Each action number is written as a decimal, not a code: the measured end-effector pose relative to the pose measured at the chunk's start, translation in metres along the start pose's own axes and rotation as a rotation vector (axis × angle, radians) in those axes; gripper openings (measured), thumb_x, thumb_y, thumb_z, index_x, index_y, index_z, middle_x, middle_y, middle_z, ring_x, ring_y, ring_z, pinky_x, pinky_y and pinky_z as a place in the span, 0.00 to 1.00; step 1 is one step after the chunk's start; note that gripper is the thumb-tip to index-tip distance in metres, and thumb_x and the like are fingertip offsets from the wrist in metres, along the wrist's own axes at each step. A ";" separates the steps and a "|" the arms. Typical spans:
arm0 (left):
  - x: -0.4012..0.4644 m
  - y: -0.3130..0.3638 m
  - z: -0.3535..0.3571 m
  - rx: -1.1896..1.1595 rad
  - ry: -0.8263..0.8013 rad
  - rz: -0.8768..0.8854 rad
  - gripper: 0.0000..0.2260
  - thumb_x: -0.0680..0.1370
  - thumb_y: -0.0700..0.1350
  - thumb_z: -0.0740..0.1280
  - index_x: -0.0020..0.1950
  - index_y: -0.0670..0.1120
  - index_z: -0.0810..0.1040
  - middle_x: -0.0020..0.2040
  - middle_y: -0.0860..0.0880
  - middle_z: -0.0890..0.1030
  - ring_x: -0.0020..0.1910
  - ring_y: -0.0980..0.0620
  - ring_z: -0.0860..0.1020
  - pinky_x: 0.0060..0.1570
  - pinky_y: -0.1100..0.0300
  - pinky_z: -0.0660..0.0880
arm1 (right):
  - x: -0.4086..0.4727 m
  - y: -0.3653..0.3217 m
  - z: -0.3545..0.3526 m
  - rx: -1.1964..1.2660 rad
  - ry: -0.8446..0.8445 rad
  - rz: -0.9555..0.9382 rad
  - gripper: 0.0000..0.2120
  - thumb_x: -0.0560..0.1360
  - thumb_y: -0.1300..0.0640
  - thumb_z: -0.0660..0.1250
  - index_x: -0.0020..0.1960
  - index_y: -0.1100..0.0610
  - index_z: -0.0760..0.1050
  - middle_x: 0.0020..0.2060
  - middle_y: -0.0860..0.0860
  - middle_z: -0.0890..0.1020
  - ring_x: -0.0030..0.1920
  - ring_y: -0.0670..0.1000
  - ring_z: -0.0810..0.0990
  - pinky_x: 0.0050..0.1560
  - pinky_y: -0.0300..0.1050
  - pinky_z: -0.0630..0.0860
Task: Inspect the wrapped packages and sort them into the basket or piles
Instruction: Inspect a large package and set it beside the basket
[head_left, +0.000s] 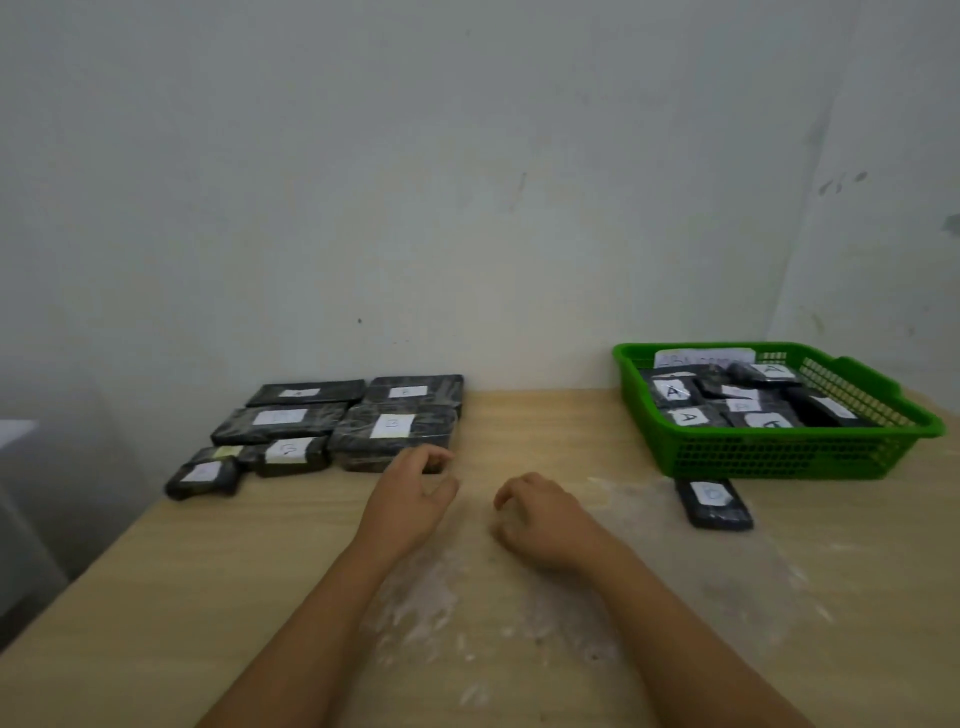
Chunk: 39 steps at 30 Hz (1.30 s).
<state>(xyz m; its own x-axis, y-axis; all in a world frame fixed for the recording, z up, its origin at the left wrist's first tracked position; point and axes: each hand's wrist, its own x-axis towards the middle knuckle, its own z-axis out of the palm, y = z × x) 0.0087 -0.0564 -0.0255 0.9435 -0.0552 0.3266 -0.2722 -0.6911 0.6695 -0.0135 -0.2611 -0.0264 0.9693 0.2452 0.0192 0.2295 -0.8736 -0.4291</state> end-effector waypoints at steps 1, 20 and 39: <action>0.005 -0.006 -0.007 0.011 0.062 -0.021 0.09 0.79 0.51 0.72 0.58 0.53 0.80 0.57 0.53 0.80 0.58 0.54 0.79 0.60 0.53 0.77 | -0.002 0.001 0.009 -0.019 0.018 -0.002 0.18 0.81 0.42 0.63 0.68 0.47 0.72 0.70 0.49 0.72 0.70 0.52 0.69 0.71 0.49 0.65; 0.055 -0.036 -0.033 0.368 0.134 -0.434 0.50 0.70 0.75 0.67 0.81 0.47 0.57 0.76 0.34 0.65 0.74 0.33 0.66 0.70 0.39 0.66 | -0.009 0.006 0.027 -0.068 0.060 -0.057 0.21 0.85 0.42 0.55 0.75 0.46 0.66 0.80 0.49 0.62 0.81 0.50 0.55 0.78 0.48 0.51; 0.000 0.022 0.009 -0.598 0.047 -0.246 0.31 0.72 0.48 0.80 0.67 0.53 0.66 0.56 0.46 0.82 0.51 0.52 0.83 0.47 0.58 0.79 | -0.017 0.021 -0.028 0.817 0.343 0.236 0.23 0.79 0.48 0.71 0.67 0.51 0.63 0.59 0.52 0.80 0.55 0.52 0.82 0.56 0.55 0.80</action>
<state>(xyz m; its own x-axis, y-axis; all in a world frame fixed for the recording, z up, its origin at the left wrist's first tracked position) 0.0047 -0.0780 -0.0166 0.9861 0.0949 0.1361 -0.1201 -0.1578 0.9801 -0.0231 -0.2957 -0.0103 0.9861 -0.1546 0.0608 0.0145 -0.2841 -0.9587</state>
